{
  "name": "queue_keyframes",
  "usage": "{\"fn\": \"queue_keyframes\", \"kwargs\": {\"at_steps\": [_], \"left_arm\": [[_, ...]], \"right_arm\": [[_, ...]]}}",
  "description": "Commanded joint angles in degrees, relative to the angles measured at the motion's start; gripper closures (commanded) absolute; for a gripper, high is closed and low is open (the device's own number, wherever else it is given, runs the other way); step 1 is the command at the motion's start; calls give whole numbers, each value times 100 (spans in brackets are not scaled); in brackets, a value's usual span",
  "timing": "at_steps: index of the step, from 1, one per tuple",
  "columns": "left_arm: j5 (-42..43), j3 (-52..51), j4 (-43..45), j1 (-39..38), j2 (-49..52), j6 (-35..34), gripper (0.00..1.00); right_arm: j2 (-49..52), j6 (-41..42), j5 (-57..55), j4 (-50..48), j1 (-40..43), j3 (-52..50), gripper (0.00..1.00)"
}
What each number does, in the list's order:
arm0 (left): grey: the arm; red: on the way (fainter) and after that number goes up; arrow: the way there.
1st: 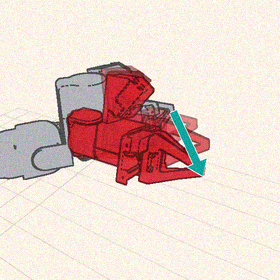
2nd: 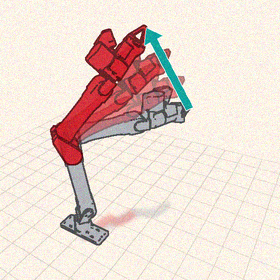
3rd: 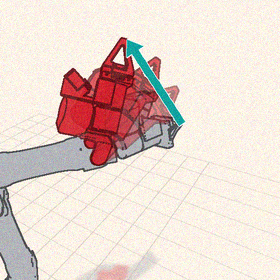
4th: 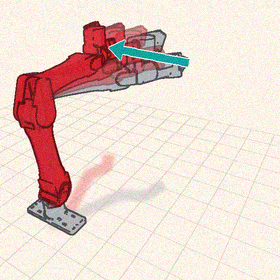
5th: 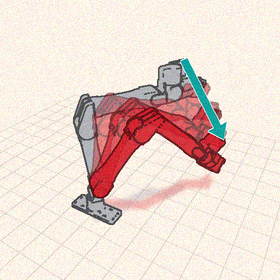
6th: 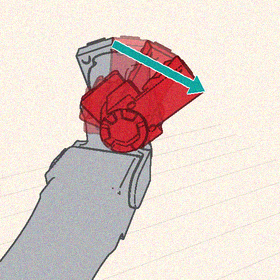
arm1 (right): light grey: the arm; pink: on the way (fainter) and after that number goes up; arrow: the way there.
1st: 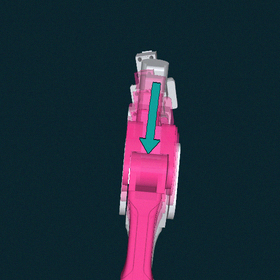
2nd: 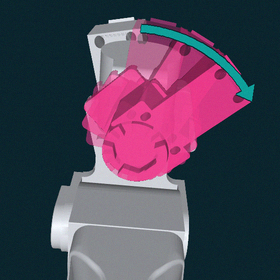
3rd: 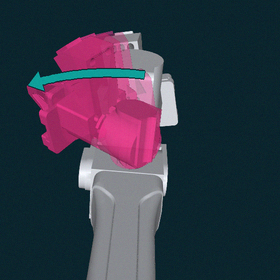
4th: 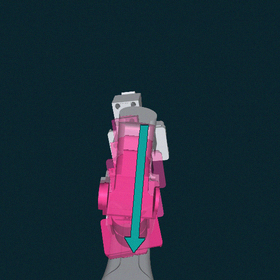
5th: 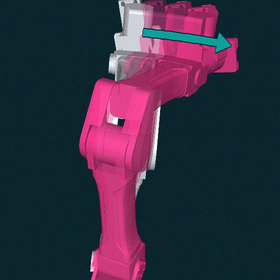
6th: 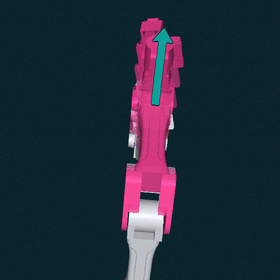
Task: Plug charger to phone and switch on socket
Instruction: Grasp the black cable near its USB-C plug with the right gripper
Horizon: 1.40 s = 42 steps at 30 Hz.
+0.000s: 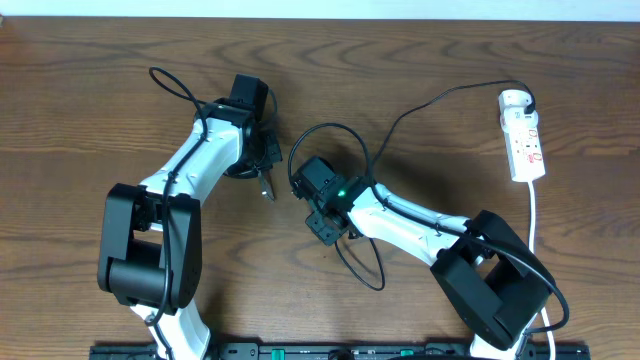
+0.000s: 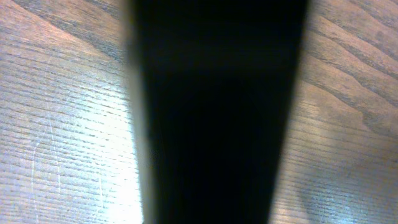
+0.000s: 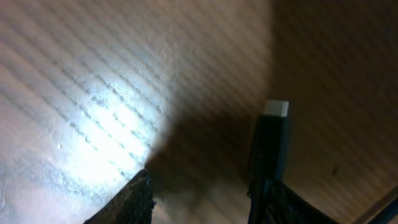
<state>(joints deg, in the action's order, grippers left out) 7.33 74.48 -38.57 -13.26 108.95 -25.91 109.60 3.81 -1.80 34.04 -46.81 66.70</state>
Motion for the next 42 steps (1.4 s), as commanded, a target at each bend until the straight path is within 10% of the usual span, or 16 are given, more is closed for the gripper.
{"fn": "queue_keyframes", "kwargs": {"at_steps": [1,19,42], "left_arm": [[-52,17,7,-22,-59,-55,93],[-52,17,7,-22,-59,-55,93],[-55,17,7,11,-59,-55,93]], "right_arm": [[63,-92,-494,20,-11,57,63],[66,46,-507,-105,122,229,65],[186,-83,-435,1674,107,1397,44]]}}
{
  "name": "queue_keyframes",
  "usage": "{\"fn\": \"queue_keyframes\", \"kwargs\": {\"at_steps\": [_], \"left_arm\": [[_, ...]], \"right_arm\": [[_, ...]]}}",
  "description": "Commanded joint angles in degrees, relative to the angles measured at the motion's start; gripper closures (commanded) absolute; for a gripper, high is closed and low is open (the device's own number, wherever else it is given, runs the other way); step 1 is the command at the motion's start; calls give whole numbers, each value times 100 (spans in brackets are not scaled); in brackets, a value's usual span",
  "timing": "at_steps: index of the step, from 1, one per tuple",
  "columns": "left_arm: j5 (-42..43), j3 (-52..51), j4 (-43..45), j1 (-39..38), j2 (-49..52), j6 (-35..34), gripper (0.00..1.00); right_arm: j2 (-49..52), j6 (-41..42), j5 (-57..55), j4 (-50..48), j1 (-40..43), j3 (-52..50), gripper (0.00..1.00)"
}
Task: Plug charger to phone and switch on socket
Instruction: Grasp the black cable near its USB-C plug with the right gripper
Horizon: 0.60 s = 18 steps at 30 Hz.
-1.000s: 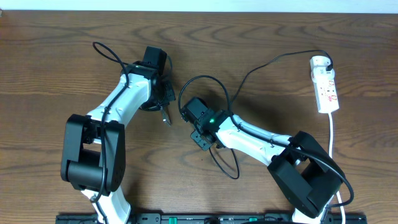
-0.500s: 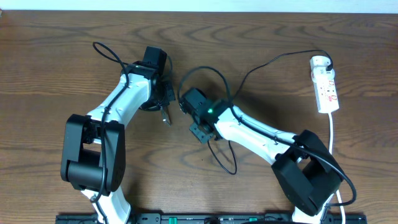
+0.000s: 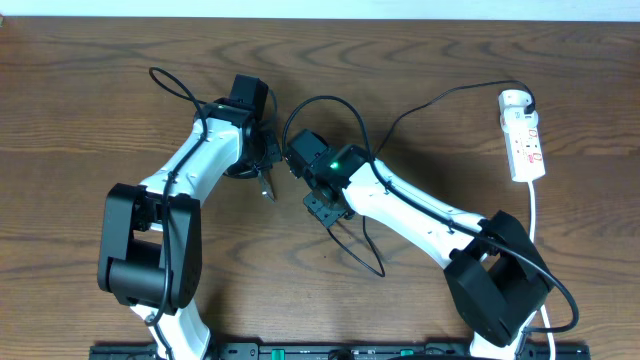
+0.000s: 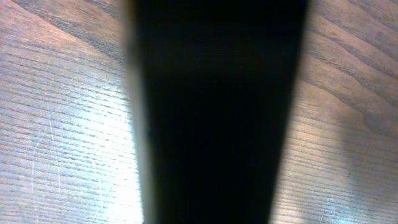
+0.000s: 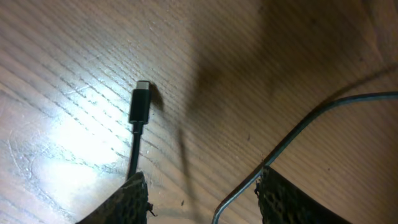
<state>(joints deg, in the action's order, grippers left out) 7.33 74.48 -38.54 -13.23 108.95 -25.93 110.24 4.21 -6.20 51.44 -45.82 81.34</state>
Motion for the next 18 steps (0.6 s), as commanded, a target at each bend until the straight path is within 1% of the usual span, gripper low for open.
{"fn": "queue_keyframes", "kwargs": {"at_steps": [1,4,10,14,18], "left_arm": [[-55,17,4,9,-59,-52,93],[-57,17,4,22,-59,-50,93],[-59,17,-20,111,-59,-52,93],[-57,17,-83,315,-59,-52,92],[-55,17,-127,450,-59,-55,92]], "right_arm": [[144,-201,87,-160,9,-66,43],[144,-219,212,-326,-17,81,43],[144,-474,208,-39,-90,748,39],[251,-472,210,63,-90,728,39],[667,-472,387,199,-184,719,40]]}}
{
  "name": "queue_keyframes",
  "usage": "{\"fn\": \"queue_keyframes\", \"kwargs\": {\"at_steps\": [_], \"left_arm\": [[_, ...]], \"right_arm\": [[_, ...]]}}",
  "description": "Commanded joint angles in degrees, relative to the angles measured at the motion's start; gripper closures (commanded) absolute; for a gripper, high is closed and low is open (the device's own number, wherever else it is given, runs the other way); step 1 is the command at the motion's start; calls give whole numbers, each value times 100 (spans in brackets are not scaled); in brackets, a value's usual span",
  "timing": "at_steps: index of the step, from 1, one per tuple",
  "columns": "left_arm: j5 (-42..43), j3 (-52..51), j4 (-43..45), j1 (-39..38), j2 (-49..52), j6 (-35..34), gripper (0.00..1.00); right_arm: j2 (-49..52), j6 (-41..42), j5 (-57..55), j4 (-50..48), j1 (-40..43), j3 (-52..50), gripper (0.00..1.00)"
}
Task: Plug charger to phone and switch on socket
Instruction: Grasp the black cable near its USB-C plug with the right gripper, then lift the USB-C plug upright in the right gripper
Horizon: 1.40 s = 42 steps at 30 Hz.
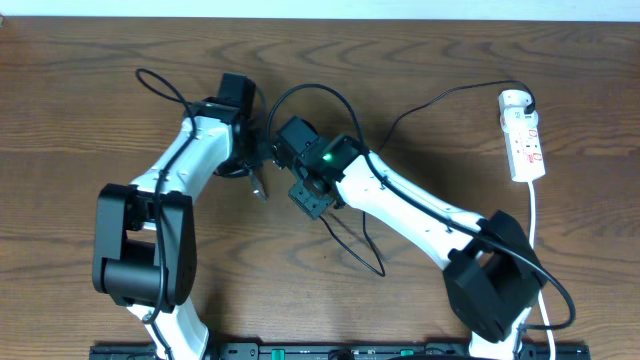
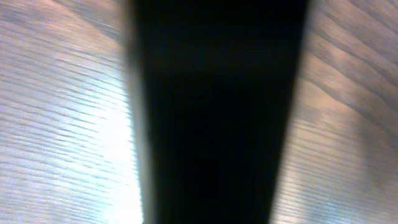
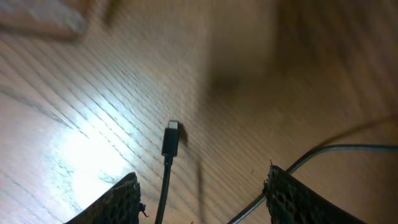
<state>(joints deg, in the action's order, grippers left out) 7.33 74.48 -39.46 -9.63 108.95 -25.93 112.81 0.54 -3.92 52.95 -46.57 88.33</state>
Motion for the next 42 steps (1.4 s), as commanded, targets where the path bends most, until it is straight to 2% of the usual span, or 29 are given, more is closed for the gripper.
{"fn": "queue_keyframes", "kwargs": {"at_steps": [1,5,8,19,30,38,42], "left_arm": [[-55,17,-35,96,-59,-55,93],[-52,17,-35,94,-59,-55,93],[-52,17,-33,94,-59,-55,93],[-52,17,-33,94,-59,-55,93],[-52,17,-33,94,-59,-52,93],[-52,17,-35,94,-59,-55,93],[-52,17,-35,94,-59,-55,93]], "right_arm": [[525,-107,151,70,-146,20,40],[960,-179,74,184,-254,20,43],[1128,-195,-186,227,-273,20,50],[1137,-278,-581,472,-271,107,56],[1137,-273,-557,483,-271,402,70],[1137,-275,-564,656,-282,402,69],[1137,-273,-564,726,-278,402,73]]}}
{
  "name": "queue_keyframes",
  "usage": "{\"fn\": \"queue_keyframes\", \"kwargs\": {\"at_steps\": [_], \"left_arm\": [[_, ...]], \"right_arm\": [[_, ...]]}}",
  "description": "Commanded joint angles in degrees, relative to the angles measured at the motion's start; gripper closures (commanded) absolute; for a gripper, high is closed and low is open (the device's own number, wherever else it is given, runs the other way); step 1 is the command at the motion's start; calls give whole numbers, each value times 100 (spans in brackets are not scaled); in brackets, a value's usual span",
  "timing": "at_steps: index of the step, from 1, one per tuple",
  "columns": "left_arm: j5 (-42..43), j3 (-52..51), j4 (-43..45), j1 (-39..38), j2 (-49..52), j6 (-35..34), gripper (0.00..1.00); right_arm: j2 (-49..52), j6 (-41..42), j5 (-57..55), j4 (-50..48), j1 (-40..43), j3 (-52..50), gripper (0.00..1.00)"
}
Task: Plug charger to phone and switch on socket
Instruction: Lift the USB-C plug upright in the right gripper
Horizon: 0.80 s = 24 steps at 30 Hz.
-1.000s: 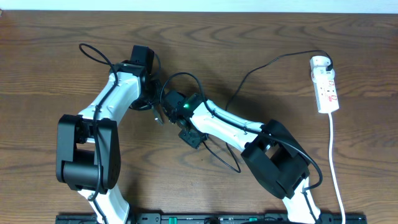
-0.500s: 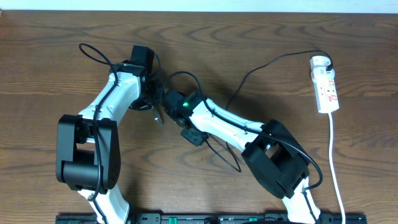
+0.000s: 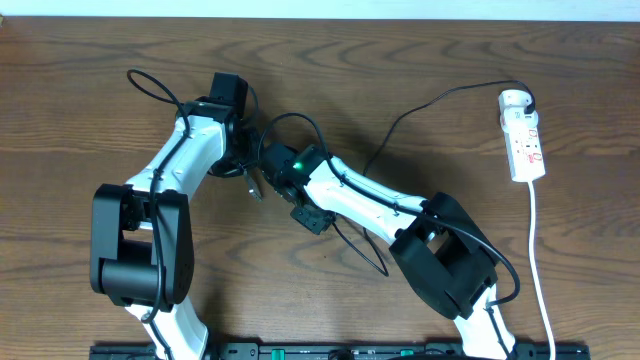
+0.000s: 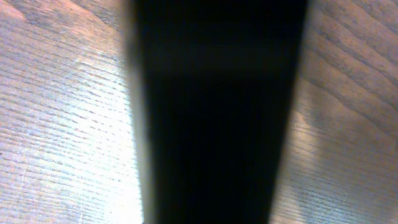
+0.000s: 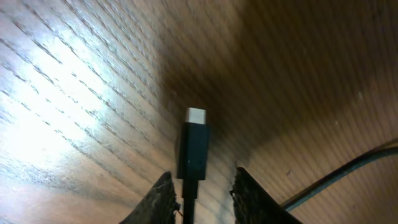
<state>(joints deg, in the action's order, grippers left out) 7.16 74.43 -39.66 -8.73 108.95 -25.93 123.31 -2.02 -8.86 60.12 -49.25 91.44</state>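
The phone (image 4: 214,112) fills the left wrist view as a black slab. In the overhead view it shows edge-on (image 3: 256,187) under my left gripper (image 3: 245,170), which is shut on it; the fingers themselves are hidden. The charger's black plug (image 5: 193,149) with its silver tip lies on the wood, its cable running back between the fingers (image 5: 163,194) of my right gripper (image 5: 199,180). Those jaws stand narrowed on either side of the cable with gaps left. Overhead, the right gripper (image 3: 272,165) sits just right of the phone. The white socket strip (image 3: 525,140) lies far right.
The black charger cable (image 3: 420,105) loops from the adapter (image 3: 515,100) on the strip across the table to the right gripper, with a slack loop (image 3: 360,250) under the right arm. The strip's white cord (image 3: 535,240) runs down the right edge.
The right gripper stood higher with wide jaws over a small plug; now it is lower, jaws narrowed around the plug's cable. Both grippers sit slightly further left and up the table.
The right gripper was low beside the plug, right of the phone held by the left gripper. Then it stood higher with wide jaws and the plug lay small on the wood. Both arms shifted left, and now the right jaws straddle the cable behind the plug.
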Motion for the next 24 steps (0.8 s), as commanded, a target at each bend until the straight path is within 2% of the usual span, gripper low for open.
{"fn": "queue_keyframes", "kwargs": {"at_steps": [1,5,12,18,24], "left_arm": [[-35,22,-15,4,-59,-55,92],[-35,22,-15,4,-59,-55,93],[-35,22,-13,4,-59,-55,93],[-35,22,-15,4,-59,-55,92],[-35,22,-15,4,-59,-55,93]], "right_arm": [[87,-17,-70,-9,-9,92,73],[87,-15,-94,-72,-9,94,66],[87,-11,-111,-7,-9,286,60],[87,26,-114,42,4,363,61],[87,92,-114,286,9,361,70]]}}
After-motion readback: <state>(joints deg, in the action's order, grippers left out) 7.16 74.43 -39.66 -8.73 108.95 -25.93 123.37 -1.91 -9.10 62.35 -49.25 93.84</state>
